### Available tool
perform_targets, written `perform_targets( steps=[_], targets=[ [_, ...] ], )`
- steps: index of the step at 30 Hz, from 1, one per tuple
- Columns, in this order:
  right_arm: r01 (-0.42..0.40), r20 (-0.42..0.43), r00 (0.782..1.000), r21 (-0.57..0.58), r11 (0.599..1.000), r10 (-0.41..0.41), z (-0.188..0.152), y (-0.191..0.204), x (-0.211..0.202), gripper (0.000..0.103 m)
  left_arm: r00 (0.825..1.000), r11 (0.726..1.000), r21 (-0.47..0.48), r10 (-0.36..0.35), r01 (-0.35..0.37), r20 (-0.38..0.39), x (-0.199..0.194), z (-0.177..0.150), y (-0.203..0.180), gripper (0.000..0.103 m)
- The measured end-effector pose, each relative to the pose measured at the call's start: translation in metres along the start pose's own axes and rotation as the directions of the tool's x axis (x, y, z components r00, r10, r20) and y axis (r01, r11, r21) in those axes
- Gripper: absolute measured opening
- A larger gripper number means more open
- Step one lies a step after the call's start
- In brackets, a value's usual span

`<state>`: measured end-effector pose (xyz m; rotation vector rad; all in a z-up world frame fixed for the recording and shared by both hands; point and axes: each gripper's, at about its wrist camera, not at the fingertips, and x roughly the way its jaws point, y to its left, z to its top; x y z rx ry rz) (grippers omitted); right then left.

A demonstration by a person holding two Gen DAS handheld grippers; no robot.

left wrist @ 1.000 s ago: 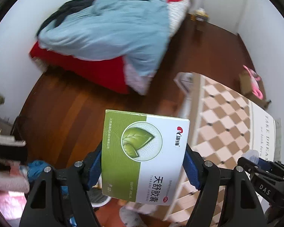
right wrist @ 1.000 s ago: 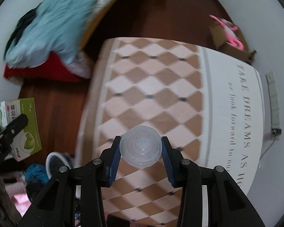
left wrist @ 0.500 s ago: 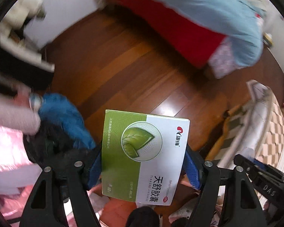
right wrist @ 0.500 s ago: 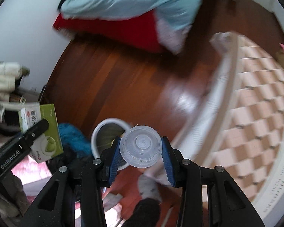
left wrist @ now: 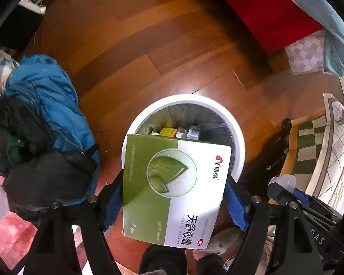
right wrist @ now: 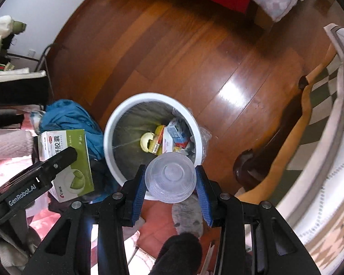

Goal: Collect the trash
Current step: 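Open both tools to drop the box and cup into the bin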

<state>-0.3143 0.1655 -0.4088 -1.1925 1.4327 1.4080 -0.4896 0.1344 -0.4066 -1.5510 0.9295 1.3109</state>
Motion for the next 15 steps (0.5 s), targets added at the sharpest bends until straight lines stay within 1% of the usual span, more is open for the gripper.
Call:
perform_targets(
  steps=[1,3,6,7,8,10,12,13,14,15],
  targets=[
    [0.0,-0.007,1.0,0.001,1.0,0.0,0.001,0.0,0.008,0.043,1.0,1.0,-0.007,-0.003,0.003,-0.003,0.003,0.0,0.002,0.087],
    [-0.012,-0.023,1.0,0.007,1.0,0.012,0.006,0.001,0.022,0.043,1.0,1.0,-0.02,0.006,-0.007,-0.008,0.002,0.001,0.008,0.101],
    [-0.029,-0.032,0.999,0.013,0.999,0.03,0.012,0.001,0.037,0.044,0.999,0.998,-0.032,0.045,-0.045,0.012,-0.01,-0.001,0.019,0.101],
    [-0.032,-0.036,0.999,0.01,0.999,0.032,0.012,0.002,0.04,0.046,0.998,0.997,-0.038,0.061,-0.06,0.023,-0.018,-0.003,0.022,0.101],
    [-0.036,-0.035,0.999,0.014,0.999,0.036,0.013,0.003,0.04,0.057,0.997,0.996,-0.043,0.075,-0.073,0.033,-0.024,-0.005,0.025,0.101],
    [-0.073,-0.031,0.997,0.027,0.997,0.074,0.011,0.004,0.037,0.069,0.992,0.993,-0.047,0.113,-0.11,0.056,-0.04,-0.01,0.029,0.101],
    [-0.076,-0.022,0.997,0.026,0.997,0.076,0.008,0.004,0.028,0.078,0.984,0.987,-0.044,0.157,-0.153,0.086,-0.061,-0.018,0.029,0.101],
    [-0.066,-0.015,0.998,0.023,0.998,0.067,0.007,0.006,0.02,0.088,0.979,0.984,-0.039,0.176,-0.173,0.101,-0.073,-0.023,0.027,0.101],
    [-0.054,-0.009,0.999,0.021,0.998,0.054,0.004,0.008,0.012,0.097,0.975,0.982,-0.032,0.191,-0.189,0.115,-0.086,-0.029,0.025,0.101],
    [-0.044,-0.005,0.999,0.019,0.999,0.044,0.003,0.01,0.005,0.098,0.97,0.978,-0.024,0.21,-0.209,0.125,-0.099,-0.035,0.021,0.101]
  ],
)
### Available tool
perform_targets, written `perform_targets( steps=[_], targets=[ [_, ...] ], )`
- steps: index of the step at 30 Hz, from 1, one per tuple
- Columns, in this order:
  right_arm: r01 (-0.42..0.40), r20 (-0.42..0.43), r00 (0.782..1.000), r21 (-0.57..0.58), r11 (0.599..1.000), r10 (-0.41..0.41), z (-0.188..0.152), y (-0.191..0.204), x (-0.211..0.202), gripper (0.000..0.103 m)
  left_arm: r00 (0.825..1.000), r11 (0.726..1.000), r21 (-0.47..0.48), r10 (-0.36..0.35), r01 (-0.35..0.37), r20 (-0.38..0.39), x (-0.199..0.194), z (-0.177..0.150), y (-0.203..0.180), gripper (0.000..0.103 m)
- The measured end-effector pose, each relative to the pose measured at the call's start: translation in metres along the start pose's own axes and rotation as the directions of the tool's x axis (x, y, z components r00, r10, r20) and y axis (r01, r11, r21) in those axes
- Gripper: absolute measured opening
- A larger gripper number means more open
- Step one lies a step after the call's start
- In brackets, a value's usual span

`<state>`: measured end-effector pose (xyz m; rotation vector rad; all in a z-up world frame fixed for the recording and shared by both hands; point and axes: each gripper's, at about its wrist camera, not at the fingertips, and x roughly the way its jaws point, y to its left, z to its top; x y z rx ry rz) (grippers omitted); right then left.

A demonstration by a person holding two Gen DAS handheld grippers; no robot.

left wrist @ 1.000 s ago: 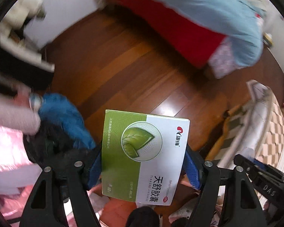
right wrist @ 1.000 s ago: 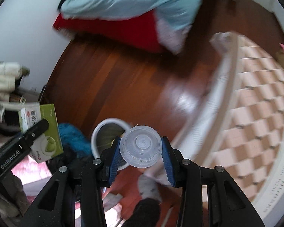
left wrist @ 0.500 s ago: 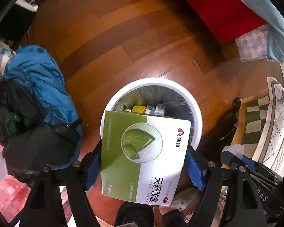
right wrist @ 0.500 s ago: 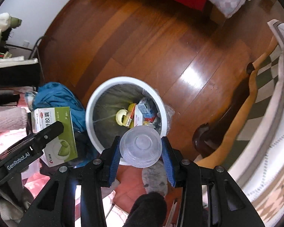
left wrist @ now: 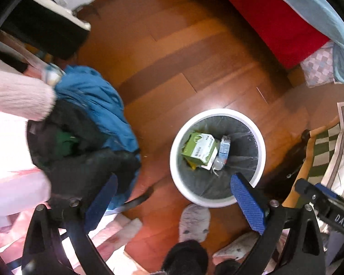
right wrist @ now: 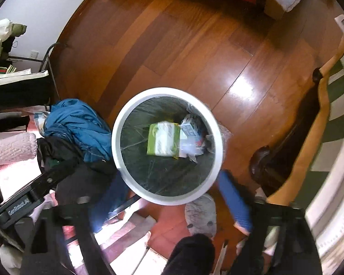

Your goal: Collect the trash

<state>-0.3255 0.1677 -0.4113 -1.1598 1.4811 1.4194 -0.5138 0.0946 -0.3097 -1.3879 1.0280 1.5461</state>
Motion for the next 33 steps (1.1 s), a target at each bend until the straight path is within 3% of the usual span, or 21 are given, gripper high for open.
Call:
perform_targets(
  steps=[5,10,15,23,29,33],
  targets=[
    [0.115,0.028,0.993,-0.031,0.993,-0.114,-0.019,0.012,-0.058,0.101,1.0,0.999,0.032,0.015,-0.016,0.024,-0.07,-0.021,-0.006,0.101],
    [0.148,0.048,0.988,-0.05,0.988,-0.146,-0.048,0.02,-0.132,0.102,0.998,0.998,0.065,-0.015,0.011,0.066,-0.153,-0.038,-0.017,0.101],
    [0.115,0.101,0.989,-0.046,0.992,-0.11,-0.079,0.024,-0.237,0.102,0.99,0.991,0.106,-0.09,0.079,0.105,-0.24,-0.053,-0.031,0.101],
    [0.044,0.172,0.985,-0.095,0.995,-0.027,-0.136,0.034,-0.395,0.102,0.961,0.959,0.213,-0.222,0.186,0.162,-0.367,-0.086,-0.046,0.101],
    [-0.02,0.205,0.978,-0.123,0.992,0.045,-0.18,0.035,-0.481,0.102,0.936,0.938,0.229,-0.303,0.259,0.18,-0.419,-0.106,-0.041,0.101],
    [-0.056,0.22,0.972,-0.127,0.99,0.083,-0.203,0.035,-0.517,0.102,0.918,0.924,0.224,-0.353,0.311,0.18,-0.441,-0.115,-0.033,0.101]
  ],
)
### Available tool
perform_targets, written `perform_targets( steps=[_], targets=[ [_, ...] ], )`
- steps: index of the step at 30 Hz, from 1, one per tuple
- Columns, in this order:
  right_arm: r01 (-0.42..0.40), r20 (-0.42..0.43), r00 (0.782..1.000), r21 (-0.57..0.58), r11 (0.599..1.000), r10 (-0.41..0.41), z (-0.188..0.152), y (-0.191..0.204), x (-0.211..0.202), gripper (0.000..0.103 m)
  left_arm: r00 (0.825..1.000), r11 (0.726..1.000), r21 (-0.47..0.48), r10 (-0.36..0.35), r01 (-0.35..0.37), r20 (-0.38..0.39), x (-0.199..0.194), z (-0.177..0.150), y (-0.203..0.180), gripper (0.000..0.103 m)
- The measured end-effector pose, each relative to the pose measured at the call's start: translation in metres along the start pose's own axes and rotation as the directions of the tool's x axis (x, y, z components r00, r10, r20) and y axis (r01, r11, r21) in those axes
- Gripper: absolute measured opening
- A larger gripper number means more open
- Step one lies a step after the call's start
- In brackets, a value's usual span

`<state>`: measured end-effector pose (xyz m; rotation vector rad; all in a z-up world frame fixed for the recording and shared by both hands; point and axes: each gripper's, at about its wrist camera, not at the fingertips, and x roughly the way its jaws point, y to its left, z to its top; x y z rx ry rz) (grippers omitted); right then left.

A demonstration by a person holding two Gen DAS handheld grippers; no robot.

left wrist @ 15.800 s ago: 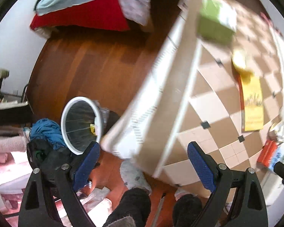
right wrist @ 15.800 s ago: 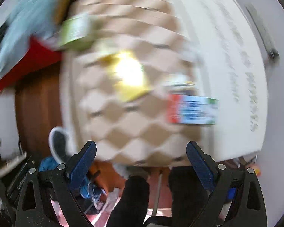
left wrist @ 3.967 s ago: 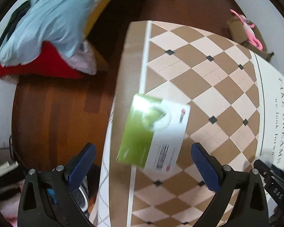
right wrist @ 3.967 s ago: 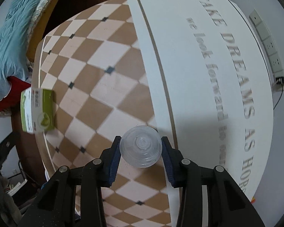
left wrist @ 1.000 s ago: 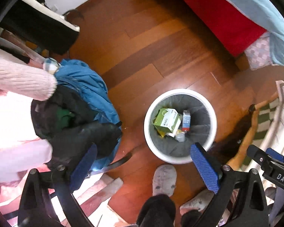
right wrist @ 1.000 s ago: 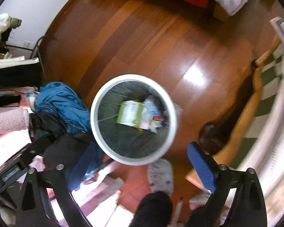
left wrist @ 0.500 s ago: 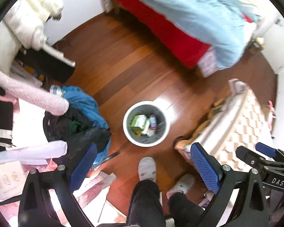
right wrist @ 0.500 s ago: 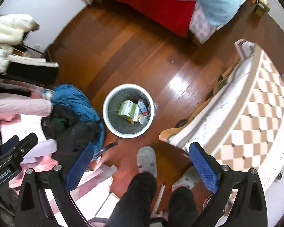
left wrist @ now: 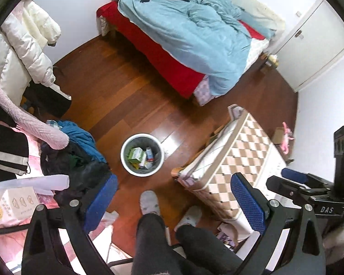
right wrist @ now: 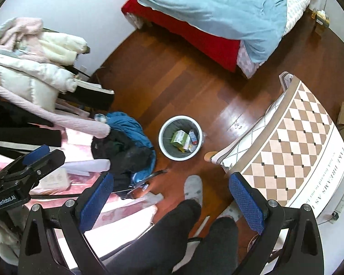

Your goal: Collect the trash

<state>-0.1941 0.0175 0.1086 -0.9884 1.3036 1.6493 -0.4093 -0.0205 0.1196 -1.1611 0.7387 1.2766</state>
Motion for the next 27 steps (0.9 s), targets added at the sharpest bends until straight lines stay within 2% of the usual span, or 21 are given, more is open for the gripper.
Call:
perform_targets(
  steps=[8,19,27],
  targets=[
    [-0.065,0.027,0.998,0.033,0.997,0.064,-0.017,0.009,-0.041,0.102,0.998,0.998,-0.019,-0.051,0.052,0.019,-0.026,-0.004,0.009,0.101],
    [-0.084,0.047,0.995,-0.009,0.996,0.084,-0.014,0.034,-0.056,0.103,0.997,0.999,-0.011,-0.053,0.053,0.047,-0.041,-0.007,0.015,0.101],
    [-0.069,0.046,0.996,-0.037,0.997,0.071,-0.007,0.045,-0.059,0.103,0.997,0.998,-0.018,-0.058,0.06,0.06,-0.046,-0.006,0.022,0.102]
  ],
)
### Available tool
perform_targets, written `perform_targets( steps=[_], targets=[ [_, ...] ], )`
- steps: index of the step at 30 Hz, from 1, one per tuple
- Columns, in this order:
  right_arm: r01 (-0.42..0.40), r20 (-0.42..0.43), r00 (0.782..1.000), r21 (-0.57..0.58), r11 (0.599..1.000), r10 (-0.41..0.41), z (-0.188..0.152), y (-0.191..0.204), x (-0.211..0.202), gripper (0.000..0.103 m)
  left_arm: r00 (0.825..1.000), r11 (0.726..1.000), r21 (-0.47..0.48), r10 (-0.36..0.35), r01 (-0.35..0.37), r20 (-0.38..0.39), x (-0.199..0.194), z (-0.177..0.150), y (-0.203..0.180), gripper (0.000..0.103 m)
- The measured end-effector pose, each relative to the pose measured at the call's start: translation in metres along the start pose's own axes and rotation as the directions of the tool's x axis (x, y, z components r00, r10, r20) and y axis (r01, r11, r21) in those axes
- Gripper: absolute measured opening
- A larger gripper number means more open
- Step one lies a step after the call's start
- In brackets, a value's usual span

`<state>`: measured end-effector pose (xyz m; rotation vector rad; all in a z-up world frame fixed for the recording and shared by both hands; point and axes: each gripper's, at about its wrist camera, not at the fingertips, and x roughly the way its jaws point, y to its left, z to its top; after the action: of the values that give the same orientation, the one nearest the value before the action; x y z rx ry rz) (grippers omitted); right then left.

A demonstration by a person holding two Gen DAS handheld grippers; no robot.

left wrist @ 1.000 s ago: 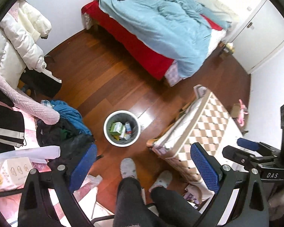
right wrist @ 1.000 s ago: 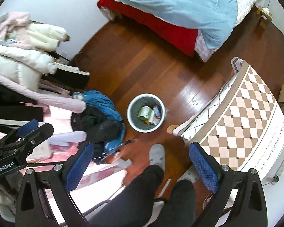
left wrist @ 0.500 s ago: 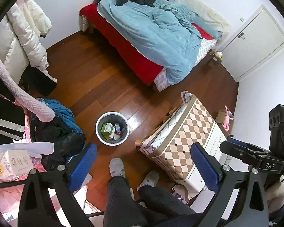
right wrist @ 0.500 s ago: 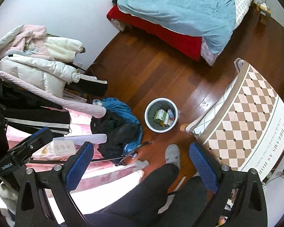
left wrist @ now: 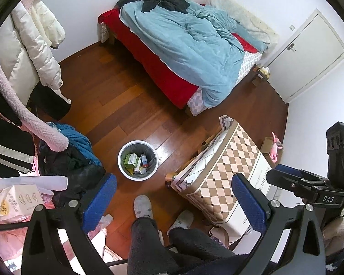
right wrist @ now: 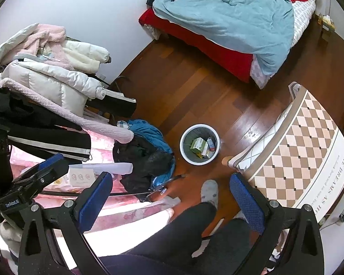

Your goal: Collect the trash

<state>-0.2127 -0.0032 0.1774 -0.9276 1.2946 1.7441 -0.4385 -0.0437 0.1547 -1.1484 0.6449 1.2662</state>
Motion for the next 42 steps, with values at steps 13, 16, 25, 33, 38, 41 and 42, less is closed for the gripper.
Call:
perform_targets(
  steps=[13,16,25,33,38,41,42],
  targets=[
    [-0.01,-0.008,1.0,-0.034,0.999,0.009,0.004,0.013,0.003,0.103,1.0,1.0,0.0,-0.012,0.012,0.003,-0.006,0.003,0.006,0.103],
    [-0.014,-0.008,1.0,-0.04,0.999,0.013,0.004,0.015,0.004,0.103,1.0,1.0,0.002,-0.015,0.015,0.002,-0.008,0.004,0.008,0.103],
    [-0.025,-0.008,1.0,-0.043,0.999,0.025,0.005,0.016,0.001,0.103,1.0,1.0,0.007,-0.019,0.019,0.003,-0.011,0.006,0.006,0.103],
    [-0.026,-0.009,1.0,-0.044,0.999,0.026,0.005,0.016,0.0,0.103,0.999,0.999,0.019,-0.036,0.036,-0.001,-0.012,0.009,0.001,0.103],
    [-0.028,-0.01,1.0,-0.044,0.999,0.028,0.004,0.016,-0.003,0.103,0.999,0.999,0.023,-0.044,0.044,-0.003,-0.012,0.007,-0.001,0.103],
    [-0.029,-0.01,1.0,-0.043,0.999,0.029,0.004,0.016,-0.004,0.103,0.999,0.999,0.021,-0.045,0.045,-0.001,-0.011,0.007,-0.001,0.103],
    [-0.03,-0.01,1.0,-0.043,0.999,0.029,0.004,0.016,-0.004,0.103,0.999,0.999,0.021,-0.046,0.046,0.0,-0.011,0.006,-0.001,0.103]
  ],
)
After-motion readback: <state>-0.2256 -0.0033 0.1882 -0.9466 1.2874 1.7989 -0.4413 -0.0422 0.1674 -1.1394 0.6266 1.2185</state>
